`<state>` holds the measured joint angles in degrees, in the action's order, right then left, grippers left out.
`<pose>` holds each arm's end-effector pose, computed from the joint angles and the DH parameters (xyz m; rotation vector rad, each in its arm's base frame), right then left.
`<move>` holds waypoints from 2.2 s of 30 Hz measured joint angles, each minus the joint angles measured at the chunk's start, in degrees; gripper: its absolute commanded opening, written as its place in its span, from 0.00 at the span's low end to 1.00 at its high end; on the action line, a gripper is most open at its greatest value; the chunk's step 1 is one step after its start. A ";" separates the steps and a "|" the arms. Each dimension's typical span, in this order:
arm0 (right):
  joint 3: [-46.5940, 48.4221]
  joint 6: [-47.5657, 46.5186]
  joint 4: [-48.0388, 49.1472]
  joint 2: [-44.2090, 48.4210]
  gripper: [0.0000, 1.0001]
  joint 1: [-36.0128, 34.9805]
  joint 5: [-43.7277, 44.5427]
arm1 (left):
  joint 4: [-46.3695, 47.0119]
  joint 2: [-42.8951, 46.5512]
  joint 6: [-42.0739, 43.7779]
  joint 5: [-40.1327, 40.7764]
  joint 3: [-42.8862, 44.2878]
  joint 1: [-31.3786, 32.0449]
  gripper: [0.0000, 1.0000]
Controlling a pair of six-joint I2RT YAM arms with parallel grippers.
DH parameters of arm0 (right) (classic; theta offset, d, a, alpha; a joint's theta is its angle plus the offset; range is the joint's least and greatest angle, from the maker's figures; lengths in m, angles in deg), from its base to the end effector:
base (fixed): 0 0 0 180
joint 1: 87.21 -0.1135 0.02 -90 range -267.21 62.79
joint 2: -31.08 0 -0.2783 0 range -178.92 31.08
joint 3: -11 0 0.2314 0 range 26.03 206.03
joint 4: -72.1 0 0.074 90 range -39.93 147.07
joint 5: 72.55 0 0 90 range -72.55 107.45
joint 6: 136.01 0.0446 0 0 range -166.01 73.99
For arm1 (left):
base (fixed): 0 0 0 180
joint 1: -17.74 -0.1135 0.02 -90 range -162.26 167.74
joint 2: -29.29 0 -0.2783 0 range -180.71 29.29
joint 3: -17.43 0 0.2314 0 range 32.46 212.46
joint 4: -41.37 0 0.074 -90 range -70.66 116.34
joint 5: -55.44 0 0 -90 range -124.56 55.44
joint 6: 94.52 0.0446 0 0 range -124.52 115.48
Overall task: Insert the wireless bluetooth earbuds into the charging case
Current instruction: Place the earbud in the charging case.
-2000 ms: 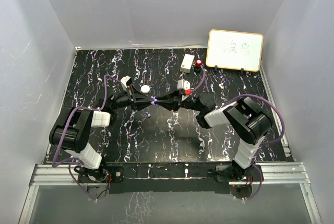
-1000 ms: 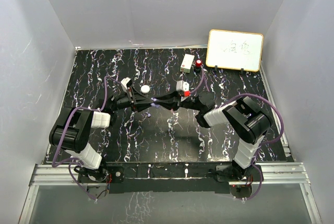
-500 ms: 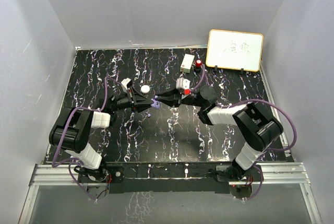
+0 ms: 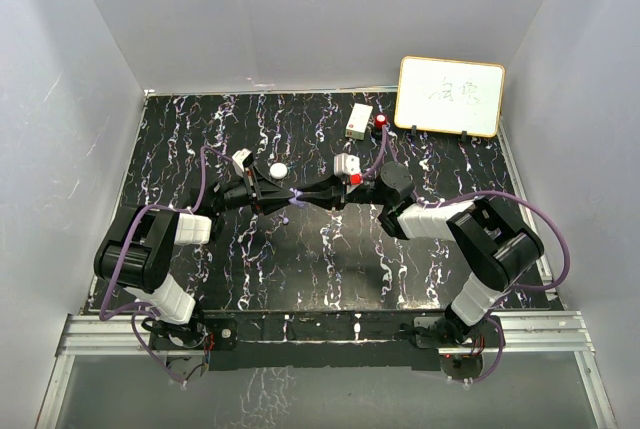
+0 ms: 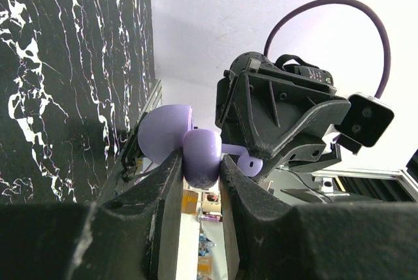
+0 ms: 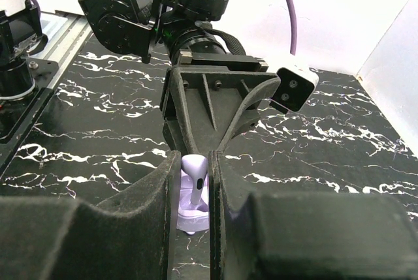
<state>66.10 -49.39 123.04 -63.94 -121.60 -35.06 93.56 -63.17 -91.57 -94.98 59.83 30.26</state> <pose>0.2450 0.2106 0.2616 -1.1808 0.9982 1.0610 0.2615 -0.0978 0.2177 -0.2164 2.0180 -2.0297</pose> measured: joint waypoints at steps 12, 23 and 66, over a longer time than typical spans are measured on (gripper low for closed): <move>0.00 0.15 0.33 -0.66 0.00 0.02 -1.62 | 0.02 0.02 -0.02 -0.02 0.04 0.00 0.00; 0.02 0.52 1.53 -1.86 0.00 0.00 -1.88 | 0.00 0.02 0.00 -0.39 0.04 0.00 0.00; 1.25 1.92 2.97 -3.02 0.00 0.02 -2.14 | -1.55 2.16 0.96 -1.29 0.07 0.00 0.00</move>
<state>67.35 -47.46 126.01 -66.96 -121.58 -37.21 92.00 -61.01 -90.61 -96.27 59.90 30.26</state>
